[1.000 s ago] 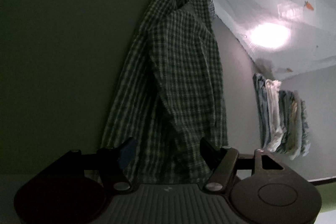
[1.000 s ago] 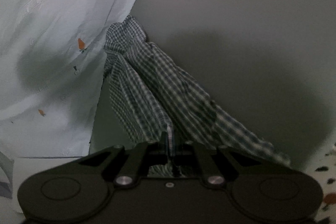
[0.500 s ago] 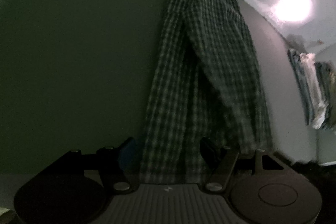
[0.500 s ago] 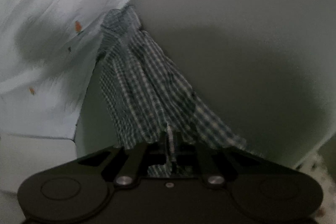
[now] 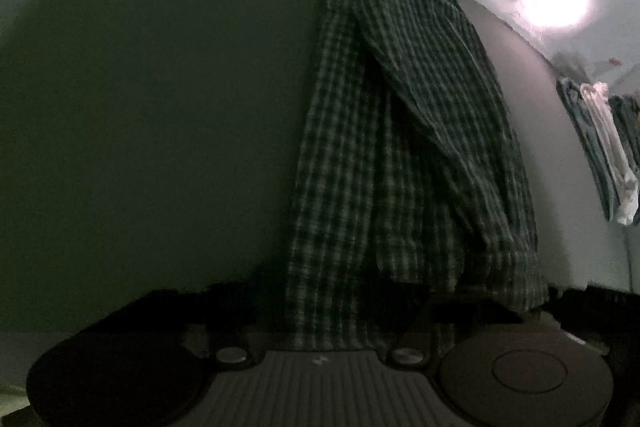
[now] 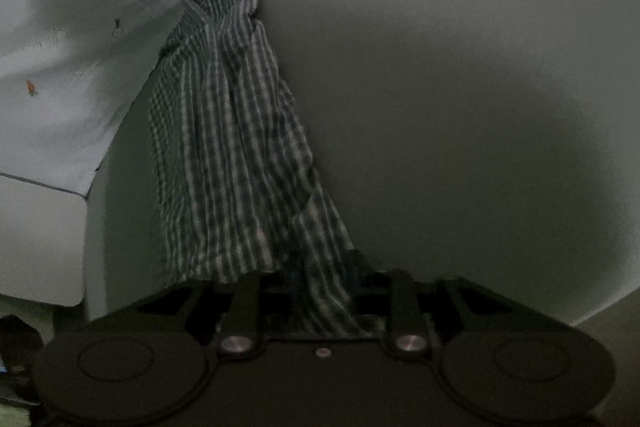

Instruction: Fold clothes

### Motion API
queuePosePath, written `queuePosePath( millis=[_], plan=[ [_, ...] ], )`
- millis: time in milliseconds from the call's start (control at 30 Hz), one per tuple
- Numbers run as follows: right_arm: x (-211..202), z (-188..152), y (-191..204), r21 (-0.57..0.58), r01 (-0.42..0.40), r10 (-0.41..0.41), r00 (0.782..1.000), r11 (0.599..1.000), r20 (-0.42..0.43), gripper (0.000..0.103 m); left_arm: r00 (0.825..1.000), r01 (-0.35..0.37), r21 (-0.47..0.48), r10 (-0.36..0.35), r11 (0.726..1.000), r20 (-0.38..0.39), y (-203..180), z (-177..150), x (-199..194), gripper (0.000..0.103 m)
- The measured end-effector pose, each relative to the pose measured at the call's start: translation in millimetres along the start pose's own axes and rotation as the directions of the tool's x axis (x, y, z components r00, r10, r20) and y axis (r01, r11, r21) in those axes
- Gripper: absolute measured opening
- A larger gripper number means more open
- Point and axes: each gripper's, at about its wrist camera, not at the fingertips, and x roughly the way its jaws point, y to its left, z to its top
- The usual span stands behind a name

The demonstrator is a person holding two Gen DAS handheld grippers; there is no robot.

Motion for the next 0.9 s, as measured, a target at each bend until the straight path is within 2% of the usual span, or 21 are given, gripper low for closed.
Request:
queuePosePath(
  millis=[33, 67, 133, 167, 200, 300, 333, 367, 400, 433, 467, 533, 633, 700, 833, 900],
  plan=[
    [-3.3, -0.4, -3.3, 0.020, -0.039, 0.039, 0.999, 0.999, -0.002, 0.002, 1.000, 0.016, -0.033, -0.016, 0.999, -0.001, 1.9, -1.3, -0.5, 0.001],
    [-9.9, -2.3, -6.9, 0.048, -0.112, 0.112, 0.994, 0.993, 0.005, 0.001, 0.999, 0.033, -0.048, -0.033, 0.998, 0.007, 2.6, -2.7, -3.6, 0.000],
    [-23.0, -6.0, -19.3, 0.138, -0.260, 0.257, 0.966, 0.956, 0.038, 0.001, 0.996, 0.084, -0.062, -0.083, 0.995, 0.021, 3.8, -5.7, -13.1, 0.000],
    [-28.7, -7.7, -27.7, 0.183, -0.289, 0.284, 0.957, 0.940, 0.052, 0.001, 0.993, 0.114, -0.092, -0.113, 0.989, 0.019, 7.6, -7.6, -16.3, 0.001],
    [-32.0, -8.7, -35.6, 0.207, -0.279, 0.274, 0.960, 0.938, 0.054, 0.001, 0.990, 0.139, -0.131, -0.138, 0.982, 0.012, 12.7, -9.3, -17.4, 0.001],
    [-30.3, -8.3, -49.5, 0.142, -0.080, 0.083, 0.996, 0.987, -0.017, 0.002, 0.993, 0.100, -0.183, -0.109, 0.978, -0.041, 27.3, -15.1, -9.8, 0.007],
    [-30.6, -9.2, -49.9, 0.095, -0.017, 0.020, 0.999, 0.995, -0.034, 0.002, 0.994, 0.087, -0.179, -0.098, 0.980, -0.056, 30.5, -17.6, -8.3, 0.013],
    [-33.1, -10.1, -49.1, 0.071, 0.001, 0.002, 0.999, 0.997, -0.033, 0.002, 0.993, 0.091, -0.166, -0.102, 0.982, -0.061, 31.1, -19.9, -9.2, 0.019],
    [-36.4, -10.7, -47.7, 0.058, -0.001, 0.003, 1.000, 0.998, -0.026, 0.011, 0.991, 0.105, -0.154, -0.116, 0.982, -0.062, 30.7, -21.7, -10.8, 0.026],
    [-38.6, -10.3, -46.4, 0.050, -0.005, 0.006, 1.000, 0.999, -0.017, 0.020, 0.990, 0.119, -0.143, -0.129, 0.983, -0.063, 30.3, -23.4, -12.4, 0.037],
    [-40.1, -9.4, -45.1, 0.042, -0.009, 0.010, 1.000, 0.999, -0.006, 0.022, 0.988, 0.133, -0.130, -0.142, 0.983, -0.066, 28.9, -25.0, -13.1, 0.046],
    [-41.0, -6.5, -42.2, 0.031, -0.019, 0.018, 1.000, 0.999, 0.012, 0.025, 0.985, 0.147, -0.085, -0.154, 0.985, -0.082, 22.8, -30.0, -12.7, 0.053],
    [-34.6, 1.1, -37.3, 0.026, -0.041, 0.041, 0.999, 0.999, 0.019, 0.026, 0.985, 0.136, -0.017, -0.137, 0.991, -0.100, 13.5, -33.4, -11.4, 0.056],
    [-28.6, 1.2, -35.7, 0.024, -0.060, 0.060, 0.998, 0.998, -0.002, 0.027, 0.984, 0.142, -0.003, -0.142, 0.990, -0.108, 10.9, -32.2, -7.0, 0.059],
    [-22.7, -5.2, -40.4, 0.042, -0.110, 0.112, 0.993, 0.993, -0.046, 0.028, 0.972, 0.200, -0.052, -0.205, 0.978, -0.115, 17.1, -36.9, -3.2, 0.061],
    [-18.6, -7.6, -50.2, 0.109, -0.166, 0.174, 0.982, 0.980, -0.077, 0.027, 0.959, 0.244, -0.089, -0.254, 0.966, -0.123, 23.4, -40.1, -1.1, 0.059]
  ],
)
